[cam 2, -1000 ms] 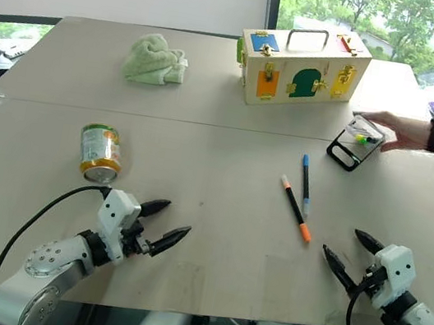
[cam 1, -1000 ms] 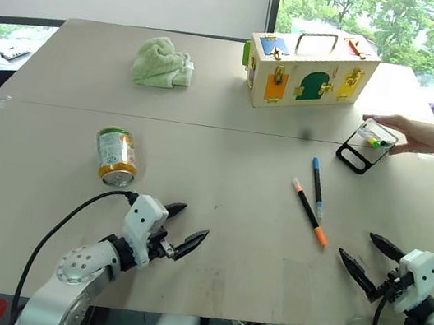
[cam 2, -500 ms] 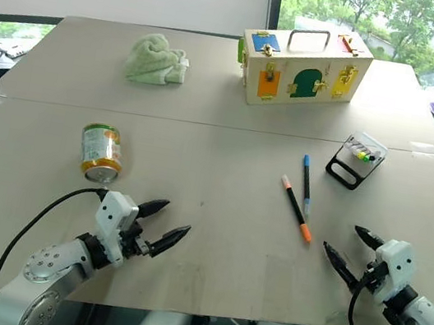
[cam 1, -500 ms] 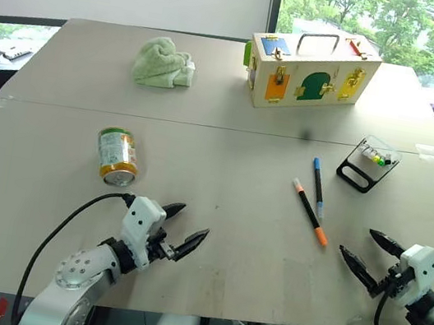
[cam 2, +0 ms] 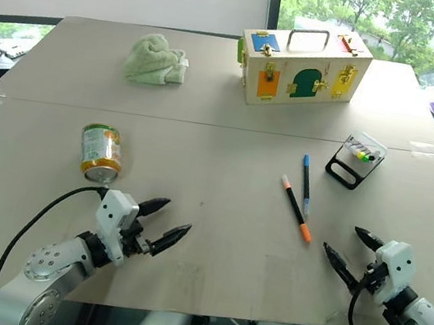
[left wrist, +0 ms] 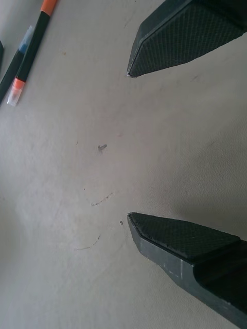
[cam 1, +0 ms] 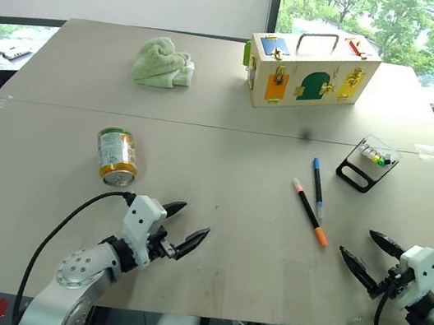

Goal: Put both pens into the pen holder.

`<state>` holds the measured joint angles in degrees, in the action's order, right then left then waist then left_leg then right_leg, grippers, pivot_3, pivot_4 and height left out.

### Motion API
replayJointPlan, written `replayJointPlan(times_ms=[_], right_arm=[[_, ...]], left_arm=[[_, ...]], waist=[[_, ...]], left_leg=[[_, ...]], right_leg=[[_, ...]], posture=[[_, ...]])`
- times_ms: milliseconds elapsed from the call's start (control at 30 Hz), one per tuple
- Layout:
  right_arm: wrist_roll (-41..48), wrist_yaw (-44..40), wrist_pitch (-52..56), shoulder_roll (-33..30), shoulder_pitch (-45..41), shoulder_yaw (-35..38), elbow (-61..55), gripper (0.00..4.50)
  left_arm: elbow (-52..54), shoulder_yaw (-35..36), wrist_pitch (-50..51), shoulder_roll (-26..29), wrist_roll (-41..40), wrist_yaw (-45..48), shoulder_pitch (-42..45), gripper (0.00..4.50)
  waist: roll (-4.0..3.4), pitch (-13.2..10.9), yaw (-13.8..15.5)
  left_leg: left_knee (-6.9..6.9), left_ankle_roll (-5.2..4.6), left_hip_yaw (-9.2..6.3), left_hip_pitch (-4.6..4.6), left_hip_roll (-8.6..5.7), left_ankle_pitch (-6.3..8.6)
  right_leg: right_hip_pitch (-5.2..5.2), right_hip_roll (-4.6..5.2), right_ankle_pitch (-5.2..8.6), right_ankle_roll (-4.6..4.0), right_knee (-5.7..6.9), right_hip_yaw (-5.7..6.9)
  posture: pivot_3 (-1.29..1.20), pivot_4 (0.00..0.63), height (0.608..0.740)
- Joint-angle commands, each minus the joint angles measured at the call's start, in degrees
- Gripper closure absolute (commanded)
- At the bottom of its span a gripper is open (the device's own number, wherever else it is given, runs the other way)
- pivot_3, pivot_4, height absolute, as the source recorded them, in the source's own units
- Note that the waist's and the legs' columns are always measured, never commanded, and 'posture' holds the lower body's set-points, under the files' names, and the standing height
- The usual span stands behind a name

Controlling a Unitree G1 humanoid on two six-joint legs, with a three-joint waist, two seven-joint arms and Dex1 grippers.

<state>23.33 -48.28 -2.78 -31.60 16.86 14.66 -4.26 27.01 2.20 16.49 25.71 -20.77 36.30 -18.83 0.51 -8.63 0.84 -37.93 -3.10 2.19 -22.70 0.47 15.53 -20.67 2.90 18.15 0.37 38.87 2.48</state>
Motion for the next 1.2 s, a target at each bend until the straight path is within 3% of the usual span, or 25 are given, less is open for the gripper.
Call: replayJointPlan(times_ms=[33, 367, 533, 633, 800, 1000, 1100, 1200], right_arm=[[0.92, 0.02, -0.75, -0.01, -0.37, 1.53, -1.32, 0.04], [1.27, 0.01, 0.09, -0.24, -1.31, 1.3, -2.25, 0.04], [4.4, -1.84, 5.86, -1.96, 0.11, -0.59, -9.32, 0.04], [2.45, -2.46, 7.12, -2.98, 1.89, -3.8, -13.81, 0.04], [-3.24, 2.63, 6.21, -0.5, 1.32, -8.23, -16.32, 0.04], [-6.23, 6.45, 6.09, 2.39, 1.45, -10.18, -16.42, 0.04], [-6.84, 7.25, 5.97, 2.92, 1.09, -10.61, -16.06, 0.78], [-7.11, 7.75, 6.03, 3.19, 0.86, -10.96, -16.14, 2.19]], left_arm=[[2.04, 0.61, -0.77, 0.15, -0.7, -0.02, -0.18, 0.11], [1.9, 1.18, -1.29, 0.04, -1.06, 0.05, -0.19, 0.11], [0.96, 2.42, -2.89, 1.58, -1.21, 1.97, 0.64, 0.11], [-0.09, 2.94, -5.79, 4.23, -0.9, 5.7, 1.84, 0.11], [1.34, 7.64, -5.47, 6.22, -11.64, 13.15, 3.39, 0.11], [-0.03, 9.66, -8.18, 14.11, -13.75, 25.34, 2.79, 0.11], [-3.25, 10.34, -10.44, 15.51, -12.18, 27.71, 4.4, 0.0], [-5.28, 10.57, -11.55, 15.54, -11.97, 28.68, 5.17, 0.0]], waist=[[0.0, 0.0, 0.0], [0.0, 0.0, -0.01], [-0.02, -0.01, 0.0], [-0.01, 0.0, 0.0], [0.0, -0.01, -0.02], [-0.05, -0.07, 0.02], [-0.05, -0.07, 0.03], [-0.06, -0.07, -0.08]], left_leg=[[0.0, 0.0, 0.0, 0.0, 0.0, 0.0], [0.0, 0.0, 0.0, 0.0, 0.0, 0.0], [0.0, 0.0, 0.0, 0.0, 0.0, 0.0], [0.0, 0.0, 0.0, 0.0, 0.0, 0.0], [-0.01, 0.01, 0.0, 0.0, 0.0, 0.0], [0.0, 0.18, 0.01, -0.02, 0.0, -0.11], [-0.01, 0.13, 0.01, -0.01, 0.0, -0.07], [-0.01, 0.05, 0.01, 0.0, 0.0, -0.02]], right_leg=[[0.0, 0.0, 0.0, 0.0, 0.0, 0.0], [0.0, 0.0, 0.0, 0.0, 0.0, 0.0], [0.0, 0.0, 0.0, 0.0, 0.01, 0.0], [0.0, 0.0, 0.0, 0.0, 0.0, 0.0], [-0.01, 0.01, 0.0, 0.0, -0.01, 0.0], [-0.03, 0.0, 0.0, -0.01, -0.02, -0.01], [-0.02, 0.0, 0.0, -0.01, -0.01, 0.01], [-0.02, 0.0, 0.0, -0.01, -0.01, 0.0]], posture=[[0.0, 0.15, 0.74], [0.0, 0.15, 0.74], [0.0, 0.15, 0.74], [0.0, 0.15, 0.74], [0.0, 0.15, 0.74], [0.0, 0.15, 0.74], [0.0, 0.15, 0.74], [0.0, 0.15, 0.74]])
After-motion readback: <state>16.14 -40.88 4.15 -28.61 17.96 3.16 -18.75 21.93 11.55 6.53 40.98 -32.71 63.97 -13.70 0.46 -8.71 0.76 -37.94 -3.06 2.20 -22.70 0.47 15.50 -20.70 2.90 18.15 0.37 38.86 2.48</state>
